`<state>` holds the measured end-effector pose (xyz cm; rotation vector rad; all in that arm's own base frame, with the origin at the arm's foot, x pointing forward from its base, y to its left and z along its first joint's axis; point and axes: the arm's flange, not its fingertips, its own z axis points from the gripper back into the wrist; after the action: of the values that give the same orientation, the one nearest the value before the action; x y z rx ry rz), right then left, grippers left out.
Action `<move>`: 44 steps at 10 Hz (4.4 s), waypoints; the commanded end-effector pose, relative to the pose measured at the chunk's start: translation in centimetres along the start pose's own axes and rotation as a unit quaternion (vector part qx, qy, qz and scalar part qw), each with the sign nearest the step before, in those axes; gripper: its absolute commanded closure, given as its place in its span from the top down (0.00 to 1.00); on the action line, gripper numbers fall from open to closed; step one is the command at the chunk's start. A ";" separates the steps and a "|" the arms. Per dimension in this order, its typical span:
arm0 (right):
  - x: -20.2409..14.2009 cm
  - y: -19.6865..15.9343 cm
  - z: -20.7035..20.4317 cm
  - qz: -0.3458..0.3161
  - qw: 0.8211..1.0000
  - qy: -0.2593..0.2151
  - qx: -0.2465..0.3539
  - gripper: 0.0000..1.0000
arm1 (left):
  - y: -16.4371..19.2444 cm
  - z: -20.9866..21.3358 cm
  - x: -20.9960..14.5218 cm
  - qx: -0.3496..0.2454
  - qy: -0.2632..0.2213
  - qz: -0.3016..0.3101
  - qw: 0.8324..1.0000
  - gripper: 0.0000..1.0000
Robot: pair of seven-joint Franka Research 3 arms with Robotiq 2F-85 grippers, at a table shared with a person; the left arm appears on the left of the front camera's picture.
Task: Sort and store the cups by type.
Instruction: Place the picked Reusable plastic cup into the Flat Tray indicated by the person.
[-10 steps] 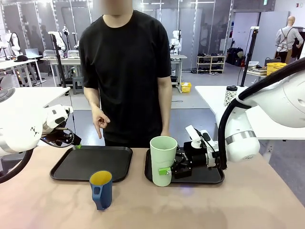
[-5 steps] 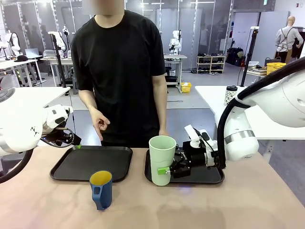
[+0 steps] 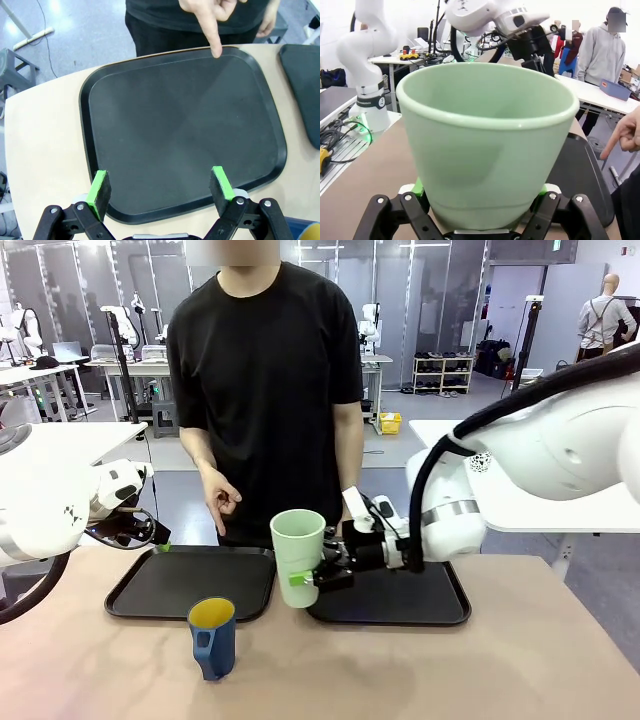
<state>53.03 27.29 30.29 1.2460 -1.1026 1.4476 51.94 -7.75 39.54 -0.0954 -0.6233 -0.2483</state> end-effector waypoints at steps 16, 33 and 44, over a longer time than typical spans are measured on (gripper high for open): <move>-6.7 -14.4 -15.3 -0.014 0.996 -0.012 -0.082 0.85 | 0.0 0.1 0.1 0.002 -0.002 0.002 1.000 1.00; -6.6 -12.5 -12.3 -0.052 0.991 0.044 -0.118 1.00 | 0.0 0.1 0.1 0.002 -0.002 0.002 1.000 1.00; -3.2 -5.4 -4.9 -0.093 0.949 0.201 -0.223 1.00 | 0.0 0.1 0.1 0.002 -0.002 0.002 1.000 1.00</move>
<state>58.50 33.29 26.69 0.6976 -0.9551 1.1947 51.94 -7.75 39.52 -0.0953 -0.6231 -0.2481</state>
